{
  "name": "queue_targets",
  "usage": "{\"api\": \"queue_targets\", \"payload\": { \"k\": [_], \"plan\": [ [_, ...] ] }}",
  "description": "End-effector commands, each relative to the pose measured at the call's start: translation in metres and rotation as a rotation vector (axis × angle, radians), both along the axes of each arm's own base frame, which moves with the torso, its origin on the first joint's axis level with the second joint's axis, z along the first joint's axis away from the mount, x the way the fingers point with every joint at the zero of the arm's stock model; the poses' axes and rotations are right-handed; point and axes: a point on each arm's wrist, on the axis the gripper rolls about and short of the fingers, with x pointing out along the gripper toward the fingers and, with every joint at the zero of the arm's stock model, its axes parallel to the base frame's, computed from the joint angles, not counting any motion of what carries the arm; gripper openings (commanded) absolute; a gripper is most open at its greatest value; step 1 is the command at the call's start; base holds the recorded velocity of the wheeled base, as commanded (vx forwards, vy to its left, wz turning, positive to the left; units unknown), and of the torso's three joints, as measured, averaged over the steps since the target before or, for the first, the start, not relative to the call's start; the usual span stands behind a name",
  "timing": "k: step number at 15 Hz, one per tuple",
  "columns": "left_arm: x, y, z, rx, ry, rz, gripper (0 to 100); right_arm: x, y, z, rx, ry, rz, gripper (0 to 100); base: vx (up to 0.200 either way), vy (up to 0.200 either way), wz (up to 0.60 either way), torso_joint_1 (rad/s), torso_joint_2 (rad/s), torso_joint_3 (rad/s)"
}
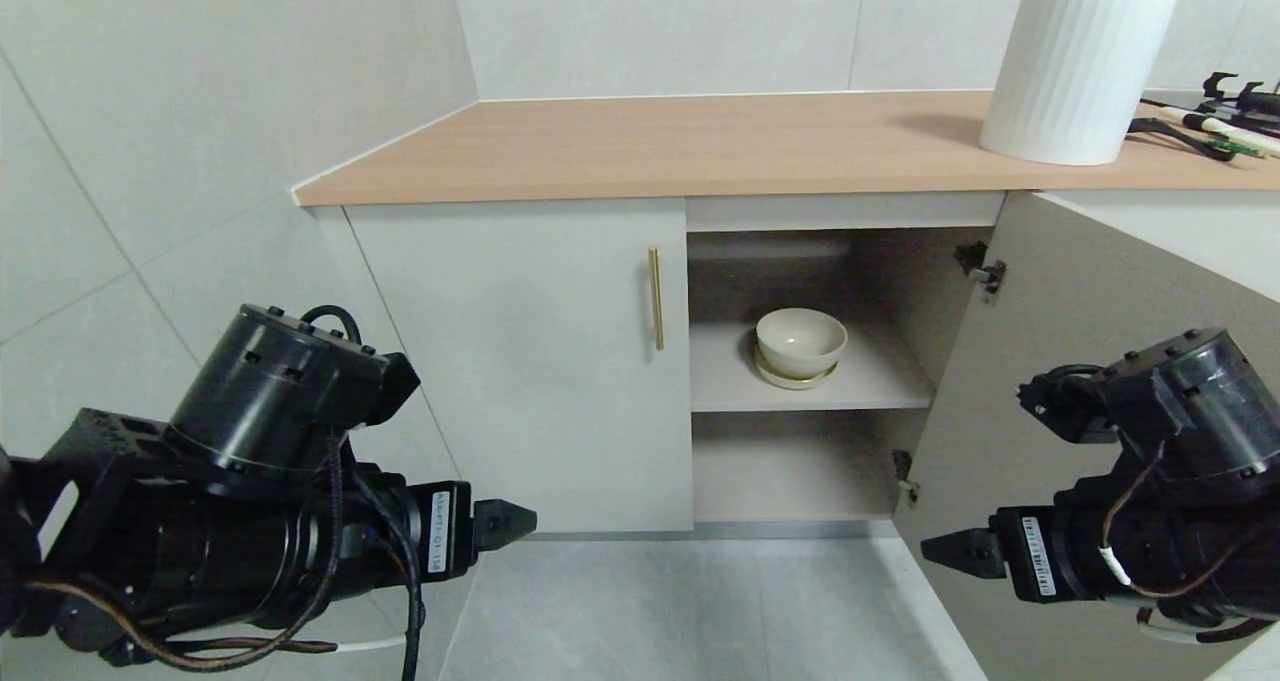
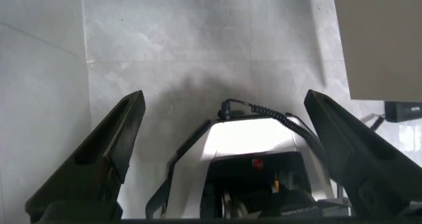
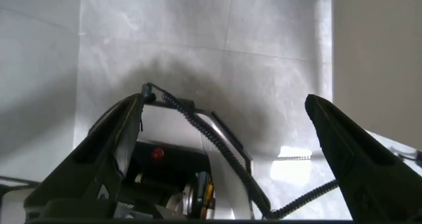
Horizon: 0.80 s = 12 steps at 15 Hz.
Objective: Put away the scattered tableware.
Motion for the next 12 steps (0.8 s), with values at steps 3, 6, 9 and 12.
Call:
{"api": "queue_targets", "payload": {
  "k": [3,6,9,12],
  "plan": [
    [0.0,0.0,0.0,0.001,-0.002,0.001,100,-0.003,-0.001,0.001,-0.013,0.015,0.004,100,0.0,0.0,0.0,0.0,0.0,0.0],
    [-0.001,0.001,-0.001,0.006,0.003,0.001,100,-0.006,-0.003,0.0,-0.035,0.015,0.025,100,0.0,0.0,0.0,0.0,0.0,0.0],
    [-0.001,0.0,-0.001,0.006,0.001,-0.001,100,-0.017,-0.01,0.0,-0.114,0.066,0.079,100,0.0,-0.2,0.0,-0.001,0.0,0.01],
    [-0.001,0.001,-0.001,0.005,0.0,-0.001,100,-0.033,-0.019,0.005,-0.176,0.096,0.14,100,0.0,-0.2,0.0,0.01,0.0,-0.001]
  ]
}}
